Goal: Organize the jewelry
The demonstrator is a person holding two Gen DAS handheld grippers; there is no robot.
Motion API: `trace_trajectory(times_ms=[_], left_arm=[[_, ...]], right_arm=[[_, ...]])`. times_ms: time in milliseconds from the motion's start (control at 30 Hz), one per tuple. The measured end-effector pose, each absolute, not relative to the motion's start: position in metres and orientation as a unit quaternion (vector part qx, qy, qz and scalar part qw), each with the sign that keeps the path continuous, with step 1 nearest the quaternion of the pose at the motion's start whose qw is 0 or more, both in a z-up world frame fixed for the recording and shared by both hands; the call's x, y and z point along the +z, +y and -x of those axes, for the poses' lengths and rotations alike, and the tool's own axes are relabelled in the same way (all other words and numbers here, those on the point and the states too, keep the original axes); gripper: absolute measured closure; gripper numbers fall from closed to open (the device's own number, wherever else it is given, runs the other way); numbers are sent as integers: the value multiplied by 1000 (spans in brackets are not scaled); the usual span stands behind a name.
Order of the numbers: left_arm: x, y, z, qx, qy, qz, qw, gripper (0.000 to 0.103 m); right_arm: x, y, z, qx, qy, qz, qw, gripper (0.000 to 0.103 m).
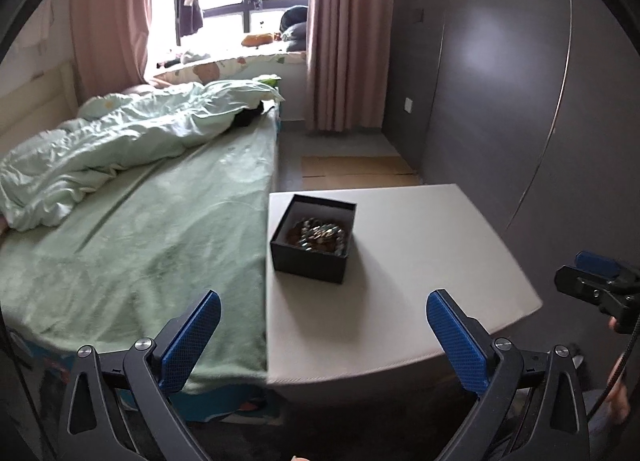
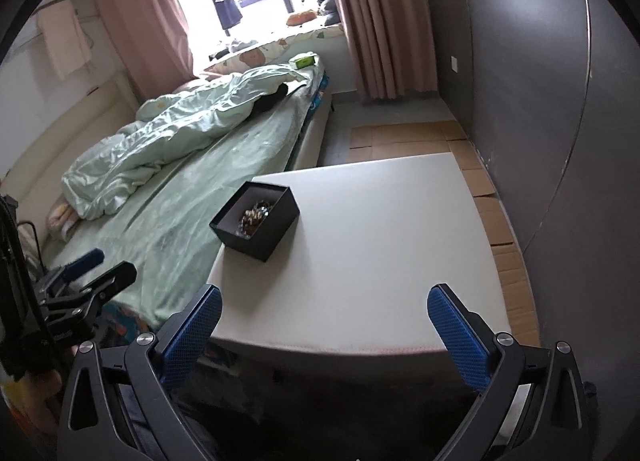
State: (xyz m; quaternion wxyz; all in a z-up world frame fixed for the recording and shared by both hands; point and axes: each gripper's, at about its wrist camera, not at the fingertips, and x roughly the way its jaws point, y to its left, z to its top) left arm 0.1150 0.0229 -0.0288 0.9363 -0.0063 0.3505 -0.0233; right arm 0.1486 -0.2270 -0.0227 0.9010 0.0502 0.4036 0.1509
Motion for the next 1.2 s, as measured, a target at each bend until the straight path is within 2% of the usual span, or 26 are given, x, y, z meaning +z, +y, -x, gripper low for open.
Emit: trace_trajectory(times_ms=[400, 1200], left_arm=[[-18, 34, -86, -32, 310, 25, 950, 0], [-23, 33, -89, -19, 328, 26, 944, 0]], right_arm=[[-24, -238, -117, 156, 387, -45, 908, 0], [-24, -239, -112, 136, 392, -42, 909, 0]])
